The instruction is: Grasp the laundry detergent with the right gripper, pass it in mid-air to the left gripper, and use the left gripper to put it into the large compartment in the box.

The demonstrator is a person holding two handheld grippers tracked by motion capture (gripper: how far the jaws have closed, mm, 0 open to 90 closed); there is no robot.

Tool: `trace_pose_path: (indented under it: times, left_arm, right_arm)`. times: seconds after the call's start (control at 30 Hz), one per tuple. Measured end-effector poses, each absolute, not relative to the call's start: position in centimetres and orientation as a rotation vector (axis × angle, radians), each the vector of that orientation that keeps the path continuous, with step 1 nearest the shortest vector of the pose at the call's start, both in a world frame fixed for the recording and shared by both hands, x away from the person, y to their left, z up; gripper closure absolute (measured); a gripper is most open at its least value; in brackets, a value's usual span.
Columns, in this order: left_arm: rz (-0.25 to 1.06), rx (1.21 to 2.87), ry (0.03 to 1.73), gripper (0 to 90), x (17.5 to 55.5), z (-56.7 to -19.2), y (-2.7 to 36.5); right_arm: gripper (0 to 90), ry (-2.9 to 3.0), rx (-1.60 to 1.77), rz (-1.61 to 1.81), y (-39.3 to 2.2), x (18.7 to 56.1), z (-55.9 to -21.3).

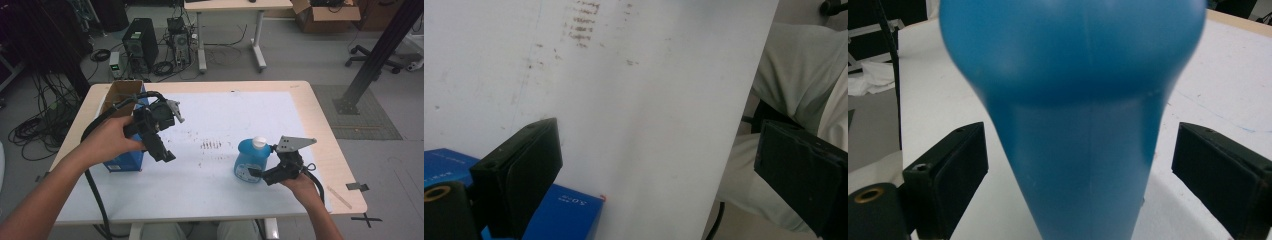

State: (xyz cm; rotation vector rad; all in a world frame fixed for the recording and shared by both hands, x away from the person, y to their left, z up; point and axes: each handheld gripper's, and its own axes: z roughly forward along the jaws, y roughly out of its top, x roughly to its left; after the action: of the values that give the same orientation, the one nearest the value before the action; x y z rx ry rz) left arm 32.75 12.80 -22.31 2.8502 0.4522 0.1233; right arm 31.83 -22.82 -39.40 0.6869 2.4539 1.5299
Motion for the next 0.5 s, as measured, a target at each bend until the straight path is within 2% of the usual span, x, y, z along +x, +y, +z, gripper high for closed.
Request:
trace_pose_path:
  times: [0.5]
  left_arm:
    - [0.123,2.847,0.455,5.7,32.76,-22.38,13.04]
  right_arm:
    - [16.6,2.445,0.686,1.558,-22.59,32.09,-39.77]
